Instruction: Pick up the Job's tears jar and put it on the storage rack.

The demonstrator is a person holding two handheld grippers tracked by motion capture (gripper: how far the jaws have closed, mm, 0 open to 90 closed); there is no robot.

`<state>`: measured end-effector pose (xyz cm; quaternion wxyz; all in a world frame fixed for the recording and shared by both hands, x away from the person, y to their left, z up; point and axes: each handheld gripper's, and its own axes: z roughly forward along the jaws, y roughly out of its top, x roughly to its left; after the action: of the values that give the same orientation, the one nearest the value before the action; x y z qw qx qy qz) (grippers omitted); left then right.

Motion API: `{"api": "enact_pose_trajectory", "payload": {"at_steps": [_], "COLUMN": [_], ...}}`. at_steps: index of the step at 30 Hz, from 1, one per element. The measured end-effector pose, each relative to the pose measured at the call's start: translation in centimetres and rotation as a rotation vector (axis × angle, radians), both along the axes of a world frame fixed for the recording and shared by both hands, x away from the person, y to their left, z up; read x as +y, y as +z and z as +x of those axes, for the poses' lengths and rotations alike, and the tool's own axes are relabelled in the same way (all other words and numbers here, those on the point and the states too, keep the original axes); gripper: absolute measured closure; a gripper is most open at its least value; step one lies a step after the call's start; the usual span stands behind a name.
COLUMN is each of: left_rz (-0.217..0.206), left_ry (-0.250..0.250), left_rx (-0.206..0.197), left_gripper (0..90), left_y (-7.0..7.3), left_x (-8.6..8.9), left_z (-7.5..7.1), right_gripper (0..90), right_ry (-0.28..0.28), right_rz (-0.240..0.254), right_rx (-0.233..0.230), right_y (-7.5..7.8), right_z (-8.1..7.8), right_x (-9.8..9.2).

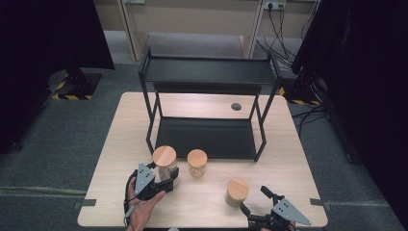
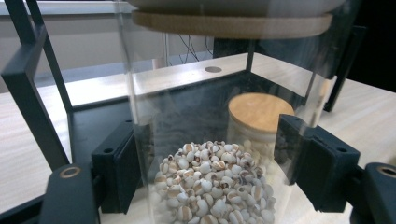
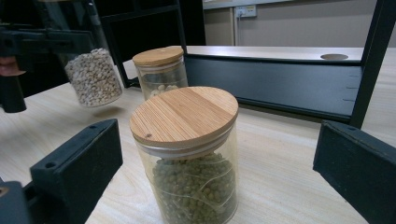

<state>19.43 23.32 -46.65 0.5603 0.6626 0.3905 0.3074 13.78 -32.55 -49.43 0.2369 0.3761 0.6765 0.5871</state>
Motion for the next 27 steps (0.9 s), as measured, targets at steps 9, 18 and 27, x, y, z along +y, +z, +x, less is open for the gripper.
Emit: {"api": "enact_pose_trajectory", "payload": {"at_steps": [9,18,27], "left_rz": [0.009,0.017,0.025], "left_ry": [-0.003,0.026,0.045], "left_rx": [-0.003,-0.019,-0.015], "left_gripper": [25.0,25.0,25.0], "left_y": [0.9,1.2,1.4], "left_x": [-0.4,-1.2,-1.6], "left_z": [1.5,3.2,4.7], "right_gripper": [1.5,1.6,1.6], "right_ry": [0.0,0.0,-0.001], "right_rz": [0.002,0.007,0.01], "right_rx": [0.002,0.004,0.005], "right_y": [0.0,0.0,0.0], "right_z": [0.0,0.0,0.0], "right_x": [0.0,0.0,-0.1]}}
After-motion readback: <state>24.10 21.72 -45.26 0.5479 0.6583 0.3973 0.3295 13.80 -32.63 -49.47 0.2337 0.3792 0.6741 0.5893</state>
